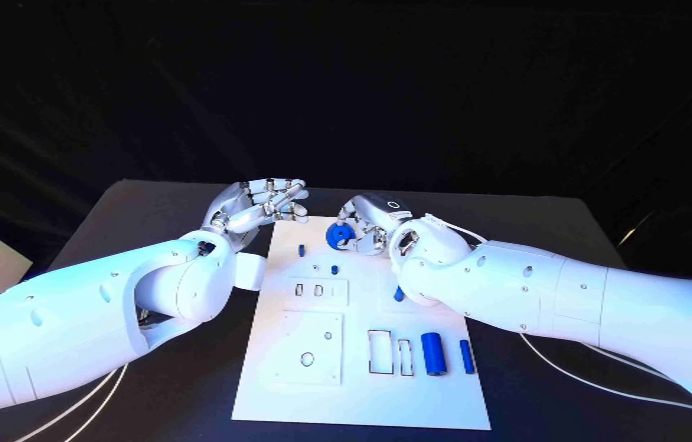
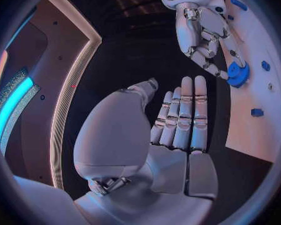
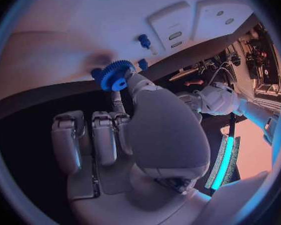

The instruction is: Assemble the parts on the task board

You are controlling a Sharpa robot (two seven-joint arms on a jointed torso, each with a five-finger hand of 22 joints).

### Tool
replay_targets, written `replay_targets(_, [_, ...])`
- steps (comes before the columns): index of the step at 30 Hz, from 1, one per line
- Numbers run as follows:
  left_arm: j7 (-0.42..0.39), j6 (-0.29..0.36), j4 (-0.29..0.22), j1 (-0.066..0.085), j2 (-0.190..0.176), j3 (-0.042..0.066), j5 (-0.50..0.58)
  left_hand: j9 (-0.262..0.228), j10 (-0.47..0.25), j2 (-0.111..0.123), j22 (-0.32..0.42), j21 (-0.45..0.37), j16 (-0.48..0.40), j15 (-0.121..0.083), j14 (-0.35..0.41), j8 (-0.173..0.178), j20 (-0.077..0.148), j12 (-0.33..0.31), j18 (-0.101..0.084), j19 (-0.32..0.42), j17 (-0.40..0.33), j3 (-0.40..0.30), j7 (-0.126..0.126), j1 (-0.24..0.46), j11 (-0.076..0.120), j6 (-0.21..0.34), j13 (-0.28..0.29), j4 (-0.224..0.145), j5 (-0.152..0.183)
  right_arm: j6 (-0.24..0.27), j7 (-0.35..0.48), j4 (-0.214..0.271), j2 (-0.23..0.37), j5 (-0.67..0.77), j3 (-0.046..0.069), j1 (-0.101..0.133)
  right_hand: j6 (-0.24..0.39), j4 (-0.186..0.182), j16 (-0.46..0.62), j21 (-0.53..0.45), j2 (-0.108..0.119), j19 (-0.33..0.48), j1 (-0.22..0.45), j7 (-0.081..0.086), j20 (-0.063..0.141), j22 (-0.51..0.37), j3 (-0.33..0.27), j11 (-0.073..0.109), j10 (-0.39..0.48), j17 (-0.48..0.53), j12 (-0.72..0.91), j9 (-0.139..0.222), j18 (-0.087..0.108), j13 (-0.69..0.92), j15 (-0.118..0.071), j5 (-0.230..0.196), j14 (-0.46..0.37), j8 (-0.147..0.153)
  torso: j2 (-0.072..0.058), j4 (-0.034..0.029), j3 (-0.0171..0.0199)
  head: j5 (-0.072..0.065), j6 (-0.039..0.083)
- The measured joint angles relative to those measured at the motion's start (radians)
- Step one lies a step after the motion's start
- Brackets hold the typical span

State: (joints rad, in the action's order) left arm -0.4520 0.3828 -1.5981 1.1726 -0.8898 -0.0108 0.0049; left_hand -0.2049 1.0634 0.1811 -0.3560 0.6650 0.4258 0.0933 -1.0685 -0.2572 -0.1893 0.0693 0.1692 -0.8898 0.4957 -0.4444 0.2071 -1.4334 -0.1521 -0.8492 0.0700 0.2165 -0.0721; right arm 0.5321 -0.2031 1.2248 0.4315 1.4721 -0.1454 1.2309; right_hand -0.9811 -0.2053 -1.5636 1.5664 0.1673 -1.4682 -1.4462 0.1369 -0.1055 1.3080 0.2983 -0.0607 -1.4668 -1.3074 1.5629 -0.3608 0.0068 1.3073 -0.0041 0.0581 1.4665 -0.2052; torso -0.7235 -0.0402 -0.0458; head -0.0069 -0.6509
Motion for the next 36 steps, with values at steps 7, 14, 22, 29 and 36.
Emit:
replay_targets(7, [0.001, 0.0, -0.001, 0.0, 0.002, 0.0, 0.0, 0.0, 0.0, 0.0, 0.0, 0.0, 0.0, 0.0, 0.0, 0.0, 0.0, 0.0, 0.0, 0.0, 0.0, 0.0, 0.0, 0.0, 0.0, 0.0, 0.0, 0.0, 0.0, -0.018, -0.001, -0.043, -0.028, 0.001, -0.002, -0.001, 0.0, 0.0, 0.0, 0.0, 0.0, 0.0, 0.0, 0.0, 0.0, 0.0, 0.0, 0.0, 0.0, 0.0, 0.0, 0.002, 0.0, 0.0, 0.0, 0.0, 0.0, 0.0, 0.0, -0.0005, 0.001, 0.002, -0.001])
replay_targets(14, [0.001, 0.0, -0.001, 0.0, 0.003, 0.0, 0.0, 0.0, 0.0, 0.0, 0.0, 0.0, 0.0, 0.0, 0.0, 0.0, 0.0, 0.0, 0.0, 0.0, 0.0, 0.0, 0.0, 0.0, 0.0, 0.0, 0.0, 0.0, 0.0, -0.032, -0.002, -0.061, -0.043, 0.002, -0.002, -0.002, 0.001, 0.0, 0.0, 0.0, 0.0, 0.002, 0.0, 0.001, 0.002, 0.0, 0.0, 0.0, 0.0, -0.001, 0.0, 0.001, 0.0, 0.0, 0.0, 0.0, 0.0, 0.002, 0.001, 0.0007, 0.0011, 0.005, -0.003])
replay_targets(22, [0.002, 0.0, 0.0, 0.0, 0.007, 0.0, 0.0, 0.0, 0.0, 0.0, 0.0, 0.0, 0.0, 0.0, 0.0, 0.0, 0.0, 0.0, 0.0, 0.0, 0.0, 0.0, 0.0, 0.0, 0.0, 0.0, 0.0, 0.0, 0.0, -0.041, -0.004, -0.07, -0.061, 0.004, -0.006, -0.014, 0.006, 0.0, 0.0, 0.0, 0.0, 0.004, 0.0, 0.002, 0.004, 0.0, 0.0, 0.0, 0.0, -0.001, 0.0, 0.001, 0.0, 0.0, 0.0, 0.0, 0.0, 0.008, 0.002, 0.0016, 0.0012, 0.007, -0.004])
replay_targets(29, [0.003, 0.0, 0.0, 0.0, 0.007, 0.0, 0.0, 0.0, 0.0, 0.0, -0.001, 0.004, 0.0, 0.0, 0.0, 0.0, 0.0, 0.0, 0.0, 0.0, 0.001, -0.003, 0.0, 0.0, 0.0, 0.0, 0.0, -0.003, 0.0, -0.046, -0.009, -0.078, -0.063, 0.005, -0.005, -0.014, 0.006, 0.003, 0.0, 0.0, 0.004, 0.004, 0.004, 0.002, 0.004, 0.0, 0.003, 0.0, 0.0, -0.001, 0.0, 0.001, 0.0, 0.001, 0.0, 0.0, 0.0, 0.008, 0.002, 0.0019, 0.0011, 0.005, -0.004])
replay_targets(36, [0.004, 0.0, 0.003, 0.0, 0.009, 0.0, 0.0, -0.001, 0.0, 0.0, -0.002, 0.004, 0.0, 0.0, 0.0, 0.0, 0.0, 0.0, 0.0, 0.0, 0.001, -0.003, 0.0, 0.0, 0.0, 0.0, 0.0, -0.003, 0.0, -0.048, -0.013, -0.078, -0.064, 0.005, -0.005, -0.014, 0.006, 0.003, 0.0, 0.0, 0.012, 0.004, 0.012, 0.002, 0.004, 0.0, 0.003, 0.0, 0.0, 0.0, 0.0, 0.003, 0.0, 0.001, 0.0, 0.0, 0.0, 0.01, 0.002, 0.0023, 0.0009, 0.004, -0.004])
